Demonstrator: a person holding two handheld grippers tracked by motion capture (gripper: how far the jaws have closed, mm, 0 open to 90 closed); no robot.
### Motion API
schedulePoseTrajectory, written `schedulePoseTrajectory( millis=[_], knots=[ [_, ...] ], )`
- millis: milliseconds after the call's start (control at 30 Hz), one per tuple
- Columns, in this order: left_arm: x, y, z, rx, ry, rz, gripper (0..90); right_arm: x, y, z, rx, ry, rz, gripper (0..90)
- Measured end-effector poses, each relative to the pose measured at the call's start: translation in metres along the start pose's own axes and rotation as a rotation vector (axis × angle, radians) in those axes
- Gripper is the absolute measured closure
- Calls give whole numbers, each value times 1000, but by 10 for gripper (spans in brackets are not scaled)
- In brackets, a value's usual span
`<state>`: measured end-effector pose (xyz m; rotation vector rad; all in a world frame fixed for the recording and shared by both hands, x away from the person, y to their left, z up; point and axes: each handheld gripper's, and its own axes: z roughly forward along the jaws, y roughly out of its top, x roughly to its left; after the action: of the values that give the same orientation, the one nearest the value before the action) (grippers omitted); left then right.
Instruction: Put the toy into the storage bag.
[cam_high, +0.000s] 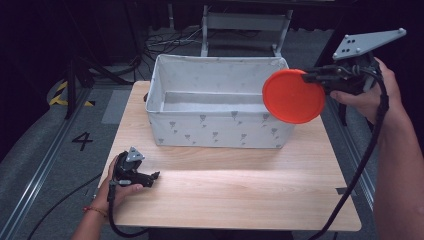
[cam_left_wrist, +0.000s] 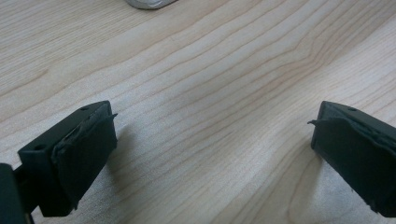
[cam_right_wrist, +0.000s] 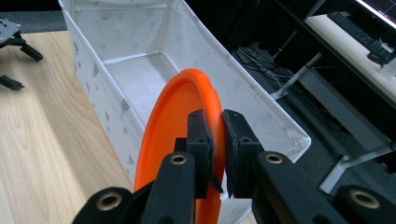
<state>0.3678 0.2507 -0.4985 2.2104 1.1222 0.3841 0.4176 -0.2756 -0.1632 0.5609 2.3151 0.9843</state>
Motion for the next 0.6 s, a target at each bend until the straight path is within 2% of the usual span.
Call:
schedulePoseTrajectory(
  millis=[233, 300, 467, 600],
  knots=[
    [0, 0, 0, 0, 0, 0, 5, -14, 7, 20, -18, 4, 6, 822],
    [0, 0, 0, 0, -2, 3, 5, -22, 5, 32, -30, 4, 21, 823],
    [1, 0, 0, -1, -6, 6, 5, -31, 3, 48, -33, -17, 5, 822],
    [1, 0, 0, -1, -6, 7, 5, -37, -1, 62, -36, 2, 6, 822]
  ],
)
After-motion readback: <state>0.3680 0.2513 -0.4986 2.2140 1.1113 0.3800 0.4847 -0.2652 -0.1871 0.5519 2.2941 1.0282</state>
